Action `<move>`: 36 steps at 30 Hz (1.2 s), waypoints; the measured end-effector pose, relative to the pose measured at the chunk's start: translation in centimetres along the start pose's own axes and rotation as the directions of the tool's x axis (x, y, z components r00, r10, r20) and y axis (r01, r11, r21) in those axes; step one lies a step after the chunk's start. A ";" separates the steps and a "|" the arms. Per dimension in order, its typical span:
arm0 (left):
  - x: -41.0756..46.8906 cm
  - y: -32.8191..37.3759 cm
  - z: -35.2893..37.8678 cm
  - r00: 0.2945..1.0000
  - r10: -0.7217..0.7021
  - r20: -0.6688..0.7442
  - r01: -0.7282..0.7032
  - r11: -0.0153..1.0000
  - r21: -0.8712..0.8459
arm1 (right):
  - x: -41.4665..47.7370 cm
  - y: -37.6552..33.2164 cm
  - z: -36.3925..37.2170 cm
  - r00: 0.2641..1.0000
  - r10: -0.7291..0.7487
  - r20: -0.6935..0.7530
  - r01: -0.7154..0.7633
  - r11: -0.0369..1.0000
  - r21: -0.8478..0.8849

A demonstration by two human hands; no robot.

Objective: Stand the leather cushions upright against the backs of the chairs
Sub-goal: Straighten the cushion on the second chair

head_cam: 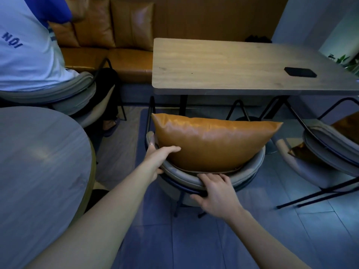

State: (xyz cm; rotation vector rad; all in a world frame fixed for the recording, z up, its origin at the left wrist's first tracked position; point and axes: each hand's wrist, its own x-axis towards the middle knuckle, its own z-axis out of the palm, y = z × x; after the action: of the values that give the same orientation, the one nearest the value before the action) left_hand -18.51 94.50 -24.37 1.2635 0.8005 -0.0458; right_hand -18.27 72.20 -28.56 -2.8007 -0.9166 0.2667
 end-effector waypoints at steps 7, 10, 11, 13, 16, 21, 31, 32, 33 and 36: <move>0.2 0.9 0.0 0.998 -0.039 0.047 0.039 0.999 -0.008 | 2.7 -3.6 1.8 0.996 0.074 0.055 -0.062 0.979 -0.194; 0.3 1.1 0.0 0.999 -0.028 0.043 0.029 0.999 -0.018 | 2.8 -3.2 2.2 0.995 0.095 0.031 -0.088 0.980 -0.177; 0.3 1.1 0.1 0.999 -0.027 0.041 0.027 0.999 -0.019 | 2.8 -3.0 2.3 0.995 0.095 0.029 -0.089 0.981 -0.171; 0.4 1.2 0.3 0.999 -0.027 0.035 0.027 0.999 -0.018 | 2.8 -2.7 2.5 0.996 0.086 0.017 -0.082 0.984 -0.156; 0.5 1.2 0.6 0.999 -0.018 0.033 0.019 0.999 -0.028 | 2.8 -2.6 2.5 0.997 0.082 0.011 -0.080 0.989 -0.125; 0.4 1.0 1.2 1.000 0.009 0.029 -0.008 1.000 -0.018 | 2.8 -1.8 1.7 0.995 0.090 0.031 -0.085 0.987 -0.140; 0.4 0.7 2.3 0.999 0.006 0.033 -0.005 1.000 -0.030 | 3.2 -2.2 1.3 0.981 0.195 -0.019 -0.195 0.962 -0.192; 0.3 0.6 2.3 0.999 0.011 0.039 -0.009 0.999 -0.036 | 3.2 -2.3 1.3 0.980 0.199 -0.015 -0.198 0.962 -0.188; 0.2 0.4 2.2 0.999 0.016 0.042 -0.015 0.999 -0.040 | 3.1 -2.2 1.2 0.979 0.204 -0.005 -0.201 0.962 -0.185; -0.2 0.1 2.4 0.998 0.029 0.052 -0.027 0.999 -0.047 | 2.9 -2.0 0.9 0.977 0.214 0.023 -0.207 0.965 -0.160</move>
State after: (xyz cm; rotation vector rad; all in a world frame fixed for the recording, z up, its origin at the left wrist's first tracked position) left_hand -17.38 92.40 -24.03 1.2246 0.7342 -0.0376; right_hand -17.28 75.65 -29.28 -3.0533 -0.6736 0.2924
